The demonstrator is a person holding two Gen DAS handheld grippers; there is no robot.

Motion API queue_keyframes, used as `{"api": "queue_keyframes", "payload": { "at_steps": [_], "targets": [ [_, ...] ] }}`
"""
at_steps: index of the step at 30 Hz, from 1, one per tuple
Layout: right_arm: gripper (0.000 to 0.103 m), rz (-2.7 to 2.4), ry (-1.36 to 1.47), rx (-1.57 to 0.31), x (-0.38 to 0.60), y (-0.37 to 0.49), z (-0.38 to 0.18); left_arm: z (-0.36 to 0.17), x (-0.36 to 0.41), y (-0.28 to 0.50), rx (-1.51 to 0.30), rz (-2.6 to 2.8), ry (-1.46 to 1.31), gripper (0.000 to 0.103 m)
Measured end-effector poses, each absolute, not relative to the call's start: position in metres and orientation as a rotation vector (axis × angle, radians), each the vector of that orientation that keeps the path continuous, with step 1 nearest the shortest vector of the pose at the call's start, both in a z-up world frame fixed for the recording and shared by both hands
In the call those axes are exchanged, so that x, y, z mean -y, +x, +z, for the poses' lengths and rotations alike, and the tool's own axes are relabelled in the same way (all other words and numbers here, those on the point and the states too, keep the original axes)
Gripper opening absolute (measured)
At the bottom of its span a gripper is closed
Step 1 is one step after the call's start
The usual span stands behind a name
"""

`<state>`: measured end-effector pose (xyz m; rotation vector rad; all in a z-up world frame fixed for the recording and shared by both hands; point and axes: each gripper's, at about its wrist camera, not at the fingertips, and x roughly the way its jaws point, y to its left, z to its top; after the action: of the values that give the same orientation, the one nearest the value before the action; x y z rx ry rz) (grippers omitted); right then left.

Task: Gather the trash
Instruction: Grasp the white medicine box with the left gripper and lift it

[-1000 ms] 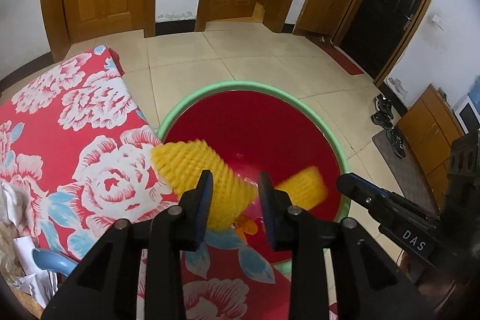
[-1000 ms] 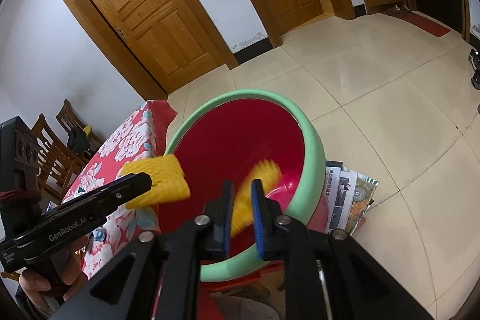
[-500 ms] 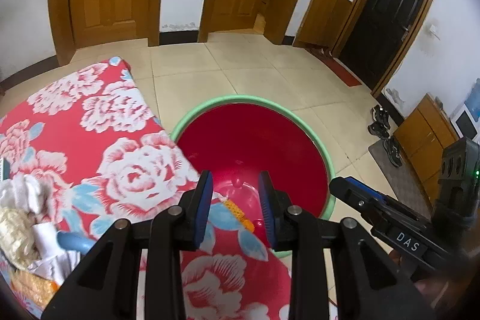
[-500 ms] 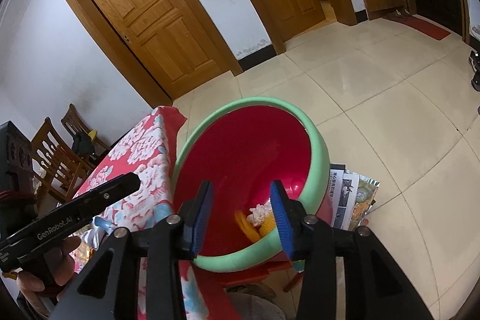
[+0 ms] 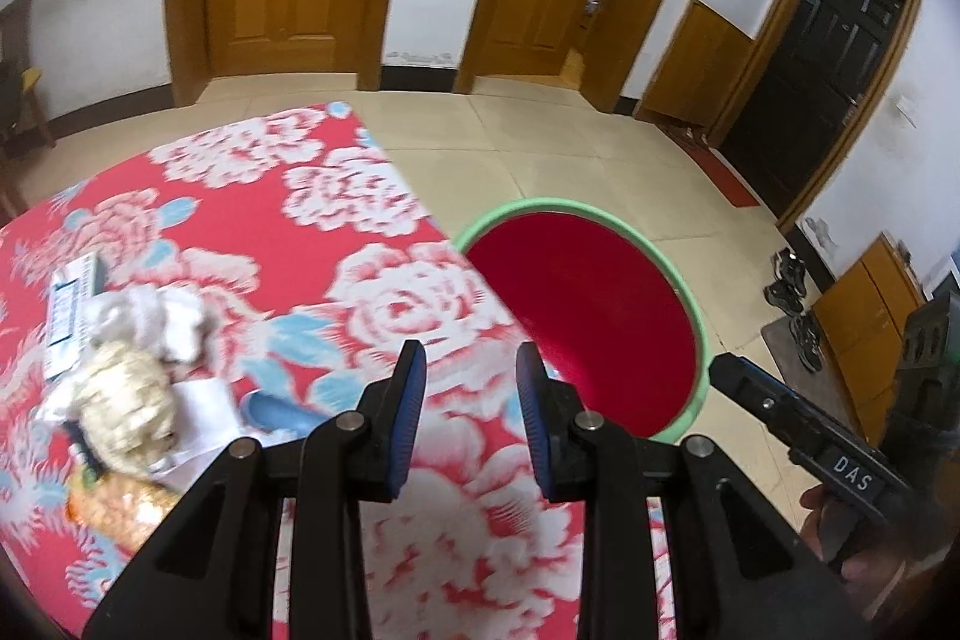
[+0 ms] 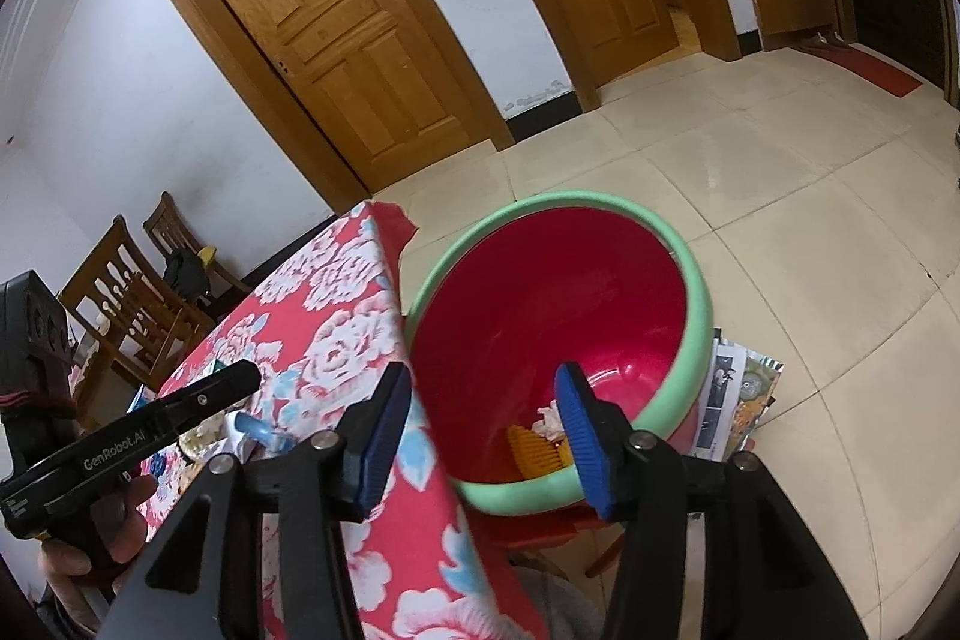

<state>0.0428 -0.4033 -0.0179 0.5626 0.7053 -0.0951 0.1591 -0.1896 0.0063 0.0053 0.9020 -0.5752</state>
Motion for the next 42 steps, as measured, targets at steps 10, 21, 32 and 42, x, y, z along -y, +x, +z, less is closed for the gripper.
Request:
{"api": "queue_keyframes", "payload": {
  "at_steps": [10, 21, 32, 42],
  "targets": [
    [0.066, -0.057, 0.529, -0.718, 0.376, 0.051, -0.010, 0.006, 0.126, 0.177, -0.938, -0.404, -0.031, 0.030],
    [0.070, -0.047, 0.507, -0.750, 0.354, 0.063, -0.013, 0.004, 0.046, 0.215, -0.940, -0.235, -0.078, 0.030],
    [0.072, -0.050, 0.497, -0.793, 0.344, 0.072, -0.021, -0.023, 0.006, 0.259, -0.998, -0.111, -0.061, 0.048],
    [0.073, -0.057, 0.491, -0.820, 0.341, 0.077, -0.027, -0.042, 0.004, 0.283, -0.992, -0.088, -0.051, 0.064]
  ]
}}
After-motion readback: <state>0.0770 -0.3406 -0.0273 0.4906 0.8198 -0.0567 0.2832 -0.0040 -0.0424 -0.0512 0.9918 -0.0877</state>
